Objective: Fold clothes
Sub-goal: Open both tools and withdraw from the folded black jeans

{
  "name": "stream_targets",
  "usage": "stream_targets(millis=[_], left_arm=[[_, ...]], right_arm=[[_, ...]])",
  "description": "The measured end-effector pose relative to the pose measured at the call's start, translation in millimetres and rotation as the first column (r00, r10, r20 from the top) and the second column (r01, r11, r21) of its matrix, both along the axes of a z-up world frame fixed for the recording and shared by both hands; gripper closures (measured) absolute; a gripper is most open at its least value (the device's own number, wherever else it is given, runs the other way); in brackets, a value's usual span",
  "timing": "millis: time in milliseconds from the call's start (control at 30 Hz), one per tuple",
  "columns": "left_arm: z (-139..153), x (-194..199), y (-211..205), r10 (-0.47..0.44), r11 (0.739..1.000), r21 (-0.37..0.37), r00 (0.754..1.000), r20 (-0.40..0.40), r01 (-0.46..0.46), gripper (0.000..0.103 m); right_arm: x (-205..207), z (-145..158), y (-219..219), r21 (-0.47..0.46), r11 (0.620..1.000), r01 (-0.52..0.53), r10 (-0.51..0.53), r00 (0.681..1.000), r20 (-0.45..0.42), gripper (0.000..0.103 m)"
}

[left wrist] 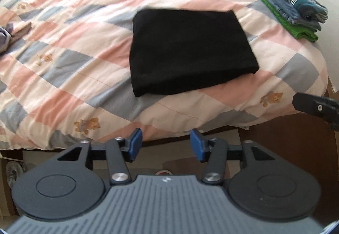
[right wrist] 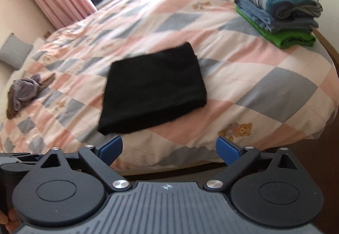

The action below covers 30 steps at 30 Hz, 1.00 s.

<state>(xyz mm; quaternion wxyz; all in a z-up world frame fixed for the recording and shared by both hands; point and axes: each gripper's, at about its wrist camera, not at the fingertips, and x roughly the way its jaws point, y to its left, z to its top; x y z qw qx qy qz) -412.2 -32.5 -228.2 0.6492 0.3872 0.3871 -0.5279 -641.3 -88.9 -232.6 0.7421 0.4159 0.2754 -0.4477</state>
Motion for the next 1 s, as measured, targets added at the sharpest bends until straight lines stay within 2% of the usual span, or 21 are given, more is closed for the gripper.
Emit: stream_targets(millis=[33,133,400,600,733,1000], left_arm=[[6.9,-2.7,2.6,0.001,1.000,-0.013,1.000,0.011,-0.001,0.046],[25.4,-7.9,10.2,0.011,0.999,-0.052,1.000,0.026,-0.009,0.044],[55.6,-13.3,32.5,0.039,0.995,-0.094,0.999,0.029,-0.036,0.039],[63.6,-13.4,54.5,0.052,0.994,-0.093,0.999,0.001,-0.052,0.038],[64.4,-12.7,66.4,0.059,0.995,-0.078,0.998,-0.003,-0.059,0.038],[69.1,-14.5,72.4,0.053,0.996,-0.069,0.999,0.005,-0.053,0.037]], right_arm=[[-0.7,6.6,3.2,-0.014,1.000,-0.012,0.012,1.000,-0.001,0.005],[-0.7,22.2,12.2,-0.042,0.999,-0.032,0.031,0.999,-0.016,0.003],[6.0,40.3,28.5,-0.017,0.997,-0.073,0.071,0.992,-0.101,0.002],[16.2,47.7,45.7,0.023,0.997,-0.074,0.077,0.979,-0.188,0.002],[23.7,54.4,56.5,0.018,0.995,-0.100,0.102,0.970,-0.220,0.002],[25.8,66.3,65.4,0.002,0.992,-0.127,0.123,0.963,-0.241,0.002]])
